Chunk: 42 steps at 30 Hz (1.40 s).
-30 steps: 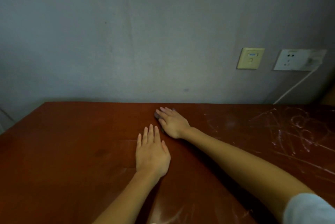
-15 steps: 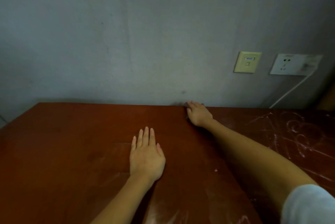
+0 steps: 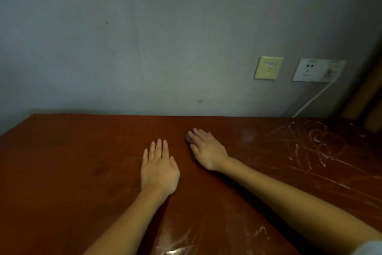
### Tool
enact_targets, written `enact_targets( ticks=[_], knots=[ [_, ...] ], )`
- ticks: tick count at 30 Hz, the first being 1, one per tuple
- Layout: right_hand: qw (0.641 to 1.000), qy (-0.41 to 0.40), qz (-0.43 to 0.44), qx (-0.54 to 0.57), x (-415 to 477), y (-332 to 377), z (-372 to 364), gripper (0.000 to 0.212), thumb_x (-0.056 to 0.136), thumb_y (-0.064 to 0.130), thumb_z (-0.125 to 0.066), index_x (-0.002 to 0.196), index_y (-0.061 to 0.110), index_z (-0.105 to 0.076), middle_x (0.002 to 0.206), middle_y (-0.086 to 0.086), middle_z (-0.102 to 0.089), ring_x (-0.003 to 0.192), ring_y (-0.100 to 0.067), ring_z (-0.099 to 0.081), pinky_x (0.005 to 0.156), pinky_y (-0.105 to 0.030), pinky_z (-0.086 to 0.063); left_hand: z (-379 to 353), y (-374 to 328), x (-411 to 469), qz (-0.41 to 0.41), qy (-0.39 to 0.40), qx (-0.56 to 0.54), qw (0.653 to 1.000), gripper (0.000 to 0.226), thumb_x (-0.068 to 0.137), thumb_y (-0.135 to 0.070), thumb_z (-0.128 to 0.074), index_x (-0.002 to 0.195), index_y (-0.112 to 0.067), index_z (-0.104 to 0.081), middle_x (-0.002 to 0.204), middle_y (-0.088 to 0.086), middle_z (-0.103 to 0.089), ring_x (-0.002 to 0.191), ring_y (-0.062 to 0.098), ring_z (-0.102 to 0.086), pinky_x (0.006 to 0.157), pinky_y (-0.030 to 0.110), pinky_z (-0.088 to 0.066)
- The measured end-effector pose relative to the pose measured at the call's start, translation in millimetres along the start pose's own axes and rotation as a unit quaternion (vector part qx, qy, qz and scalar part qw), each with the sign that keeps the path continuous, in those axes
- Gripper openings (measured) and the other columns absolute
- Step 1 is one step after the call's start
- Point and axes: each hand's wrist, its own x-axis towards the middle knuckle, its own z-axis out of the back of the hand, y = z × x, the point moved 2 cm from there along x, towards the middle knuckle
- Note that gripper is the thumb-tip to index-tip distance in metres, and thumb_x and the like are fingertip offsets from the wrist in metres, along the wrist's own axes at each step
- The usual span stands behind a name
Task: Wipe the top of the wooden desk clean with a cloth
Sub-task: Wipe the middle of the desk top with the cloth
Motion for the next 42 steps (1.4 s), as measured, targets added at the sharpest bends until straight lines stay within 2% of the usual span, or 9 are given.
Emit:
enact_targets(
  ticks=[4, 8, 15, 22, 26, 32, 37, 42],
  knots=[
    [1.000, -0.005, 0.028, 0.010, 24, 13, -5, 0.052, 0.103, 0.034, -0.021, 0.152, 0.019, -0.014, 0.160, -0.004, -0.008, 0.148, -0.018, -0.005, 0.119, -0.033, 0.001, -1, 0, 0, 0.002, -0.012, 0.001, 1.000, 0.057, 0.102, -0.035, -0.011, 0.153, -0.014, 0.005, 0.161, 0.002, 0.009, 0.148, 0.016, 0.010, 0.121, 0.036, 0.002],
    [1.000, -0.002, 0.018, 0.021, 59, 10, -4, 0.051, 0.104, 0.033, -0.020, 0.152, 0.017, -0.015, 0.160, -0.006, -0.009, 0.148, -0.020, -0.007, 0.119, -0.034, 0.000, -1, 1, 1, 0.000, -0.010, -0.002, 1.000, 0.057, 0.102, -0.036, -0.011, 0.153, -0.015, 0.005, 0.160, 0.002, 0.010, 0.147, 0.015, 0.011, 0.121, 0.036, 0.003],
    [0.998, -0.012, -0.058, 0.027, 84, -39, 9, 0.051, 0.104, 0.033, -0.019, 0.151, 0.015, -0.020, 0.159, -0.009, -0.015, 0.147, -0.021, -0.013, 0.118, -0.034, -0.006, -1, 2, 1, -0.004, -0.006, -0.005, 1.000, 0.057, 0.102, -0.037, -0.010, 0.153, -0.016, 0.007, 0.160, 0.001, 0.012, 0.147, 0.015, 0.012, 0.121, 0.035, 0.004],
    [0.988, -0.025, -0.149, 0.016, 41, -91, 18, 0.052, 0.103, 0.032, -0.019, 0.152, 0.013, -0.016, 0.160, -0.010, -0.009, 0.148, -0.022, -0.008, 0.119, -0.036, -0.004, -2, 3, 1, -0.008, -0.005, -0.005, 1.000, 0.058, 0.102, -0.037, -0.011, 0.153, -0.015, 0.006, 0.160, 0.003, 0.011, 0.147, 0.016, 0.011, 0.121, 0.036, 0.003],
    [0.989, -0.028, -0.145, 0.002, 2, -67, 11, 0.053, 0.103, 0.033, -0.019, 0.153, 0.014, -0.012, 0.160, -0.009, -0.006, 0.148, -0.022, -0.005, 0.119, -0.035, -0.001, -1, 2, 0, -0.009, -0.002, -0.009, 1.000, 0.057, 0.102, -0.037, -0.011, 0.153, -0.014, 0.005, 0.160, 0.003, 0.011, 0.147, 0.017, 0.011, 0.121, 0.036, 0.003],
    [0.998, -0.022, -0.067, 0.001, -35, 5, 0, 0.053, 0.103, 0.035, -0.019, 0.153, 0.018, -0.010, 0.160, -0.005, -0.004, 0.148, -0.019, -0.002, 0.118, -0.033, 0.004, 1, 1, -3, -0.011, 0.003, -0.011, 1.000, 0.057, 0.103, -0.035, -0.011, 0.153, -0.012, 0.002, 0.161, 0.004, 0.007, 0.148, 0.018, 0.008, 0.121, 0.036, 0.002],
    [1.000, -0.011, -0.027, 0.008, -14, 44, -8, 0.053, 0.103, 0.034, -0.018, 0.152, 0.018, -0.011, 0.160, -0.005, -0.005, 0.148, -0.019, -0.001, 0.118, -0.034, 0.004, 0, 1, -4, -0.013, -0.007, -0.007, 1.000, 0.057, 0.103, -0.034, -0.012, 0.153, -0.011, 0.001, 0.161, 0.005, 0.005, 0.148, 0.018, 0.006, 0.121, 0.036, 0.002],
    [0.999, -0.007, -0.029, 0.030, 28, 53, -8, 0.052, 0.103, 0.032, -0.019, 0.152, 0.016, -0.014, 0.160, -0.006, -0.008, 0.148, -0.020, -0.004, 0.120, -0.035, 0.002, -1, 1, -2, -0.012, -0.013, 0.002, 1.000, 0.057, 0.102, -0.034, -0.011, 0.153, -0.012, 0.001, 0.161, 0.005, 0.005, 0.148, 0.018, 0.006, 0.121, 0.037, 0.002]
  ],
)
